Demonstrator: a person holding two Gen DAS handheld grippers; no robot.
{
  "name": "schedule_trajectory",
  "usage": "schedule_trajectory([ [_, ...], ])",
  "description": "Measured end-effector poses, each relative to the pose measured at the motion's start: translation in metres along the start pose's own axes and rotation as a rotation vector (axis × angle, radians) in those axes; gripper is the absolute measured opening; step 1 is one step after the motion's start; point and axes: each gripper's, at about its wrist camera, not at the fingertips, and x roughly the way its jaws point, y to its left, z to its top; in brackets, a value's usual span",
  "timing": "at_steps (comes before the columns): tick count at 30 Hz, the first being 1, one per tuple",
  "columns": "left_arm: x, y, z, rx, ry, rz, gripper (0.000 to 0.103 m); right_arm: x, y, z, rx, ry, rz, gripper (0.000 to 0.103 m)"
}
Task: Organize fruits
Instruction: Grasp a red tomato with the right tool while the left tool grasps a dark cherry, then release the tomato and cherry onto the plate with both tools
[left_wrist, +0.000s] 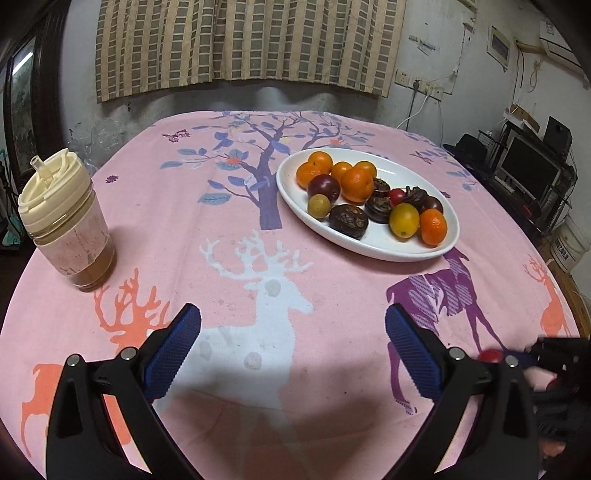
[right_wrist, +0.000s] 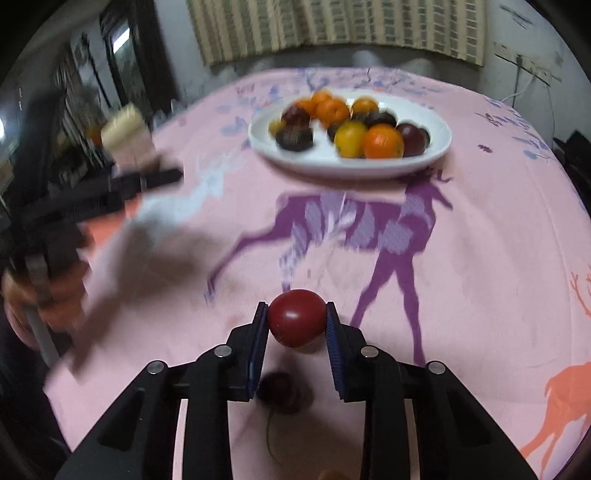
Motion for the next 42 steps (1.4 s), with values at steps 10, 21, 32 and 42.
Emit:
schedule_trajectory([
  [10,-0.020,-0.086,-0.043,0.352,0.052,-0.374,0.097,-0.011,-0.064,0.023,0.193,-0.212,0.027,0.031],
  [21,-0.015,-0.142,-0.073,0.551,0.119,-0.458,0.052,-0.016,-0.056,0.019,0.188,-0.213,0.079,0.032],
  [32,0.003,-0.151,-0.078,0.539,0.244,-0.480,0.031,-0.022,-0.053,0.018,0.180,-0.227,0.075,0.032],
  [42,-0.013,-0.132,-0.064,0.494,0.199,-0.468,0.028,-0.024,-0.053,0.017,0.156,-0.236,0.070,0.032],
])
